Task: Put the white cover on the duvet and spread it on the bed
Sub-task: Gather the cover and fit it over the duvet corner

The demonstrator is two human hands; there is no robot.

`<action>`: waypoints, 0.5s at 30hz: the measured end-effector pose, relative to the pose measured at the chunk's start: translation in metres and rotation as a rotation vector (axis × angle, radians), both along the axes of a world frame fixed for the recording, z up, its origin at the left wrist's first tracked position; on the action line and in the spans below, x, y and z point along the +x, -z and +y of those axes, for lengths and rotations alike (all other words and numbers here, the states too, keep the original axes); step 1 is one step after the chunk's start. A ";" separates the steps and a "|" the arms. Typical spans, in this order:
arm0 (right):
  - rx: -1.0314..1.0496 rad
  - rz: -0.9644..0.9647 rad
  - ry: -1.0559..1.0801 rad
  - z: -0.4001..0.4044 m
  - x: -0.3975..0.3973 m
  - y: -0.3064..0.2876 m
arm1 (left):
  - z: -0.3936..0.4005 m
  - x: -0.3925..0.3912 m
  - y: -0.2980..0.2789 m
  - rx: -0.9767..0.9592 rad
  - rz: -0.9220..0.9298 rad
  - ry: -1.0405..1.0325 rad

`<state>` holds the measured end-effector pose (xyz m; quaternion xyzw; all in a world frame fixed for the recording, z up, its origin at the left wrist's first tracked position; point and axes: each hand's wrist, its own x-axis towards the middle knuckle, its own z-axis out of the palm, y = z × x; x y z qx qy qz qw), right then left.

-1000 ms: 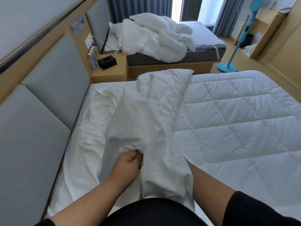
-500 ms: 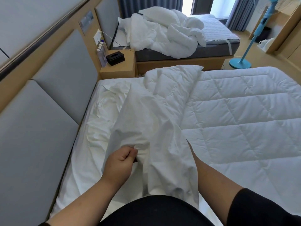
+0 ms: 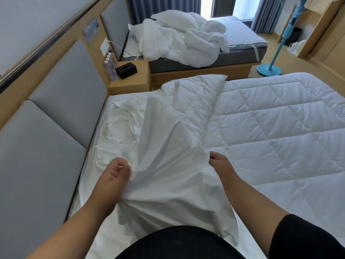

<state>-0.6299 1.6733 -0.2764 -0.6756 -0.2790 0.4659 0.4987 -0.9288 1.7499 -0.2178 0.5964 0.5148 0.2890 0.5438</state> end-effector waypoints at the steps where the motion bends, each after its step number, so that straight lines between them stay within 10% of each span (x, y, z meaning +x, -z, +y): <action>1: 0.032 0.059 0.037 -0.001 0.002 -0.003 | 0.004 -0.008 0.005 0.124 0.332 0.189; 4: 0.158 0.173 0.050 0.004 0.007 -0.013 | 0.022 -0.019 0.019 0.237 1.027 0.432; 10: 0.101 0.165 -0.174 0.007 -0.008 -0.020 | 0.036 -0.008 0.023 0.089 1.357 0.468; 15: 0.007 0.080 -0.240 0.011 -0.019 -0.015 | 0.011 0.039 -0.056 0.466 1.591 0.606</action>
